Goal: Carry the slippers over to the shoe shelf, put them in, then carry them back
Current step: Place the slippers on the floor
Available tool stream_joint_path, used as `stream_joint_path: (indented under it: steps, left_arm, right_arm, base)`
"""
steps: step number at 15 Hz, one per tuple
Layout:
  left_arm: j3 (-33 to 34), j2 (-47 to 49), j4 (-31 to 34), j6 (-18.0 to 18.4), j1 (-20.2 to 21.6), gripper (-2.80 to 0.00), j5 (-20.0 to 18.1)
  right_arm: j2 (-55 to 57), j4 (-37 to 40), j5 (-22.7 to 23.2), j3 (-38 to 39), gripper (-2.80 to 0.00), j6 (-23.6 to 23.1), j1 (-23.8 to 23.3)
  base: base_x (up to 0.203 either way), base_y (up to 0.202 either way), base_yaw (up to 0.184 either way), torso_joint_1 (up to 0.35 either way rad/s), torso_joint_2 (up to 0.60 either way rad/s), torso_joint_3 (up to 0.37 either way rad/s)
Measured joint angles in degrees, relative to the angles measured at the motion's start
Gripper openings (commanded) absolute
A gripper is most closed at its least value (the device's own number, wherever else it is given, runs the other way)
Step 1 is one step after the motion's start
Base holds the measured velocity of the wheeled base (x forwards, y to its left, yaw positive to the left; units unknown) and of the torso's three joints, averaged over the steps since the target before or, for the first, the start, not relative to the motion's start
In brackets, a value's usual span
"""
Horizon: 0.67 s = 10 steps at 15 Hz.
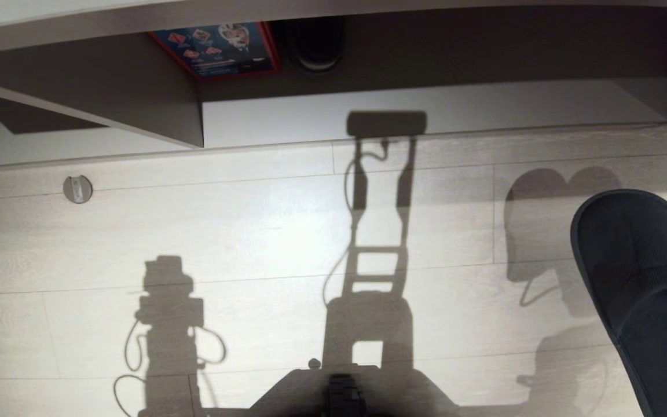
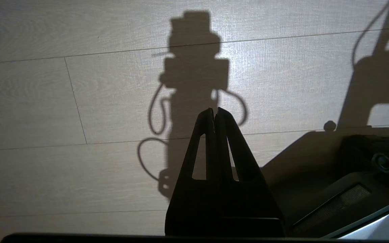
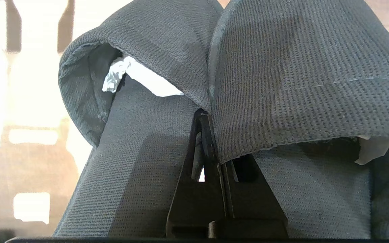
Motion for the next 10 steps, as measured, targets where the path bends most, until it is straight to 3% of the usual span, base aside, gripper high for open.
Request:
stream_joint_path:
  steps: [10]
  left_arm:
    - [-0.02, 0.00, 0.00, 0.01, 0.00, -2.80, 0.00]
  right_arm:
    - [-11.48, 16.53, 4.86, 0.01, -2.80, 1.31, -5.47]
  base:
    - [0.000, 0.000, 0.000, 0.000, 0.00, 0.000]
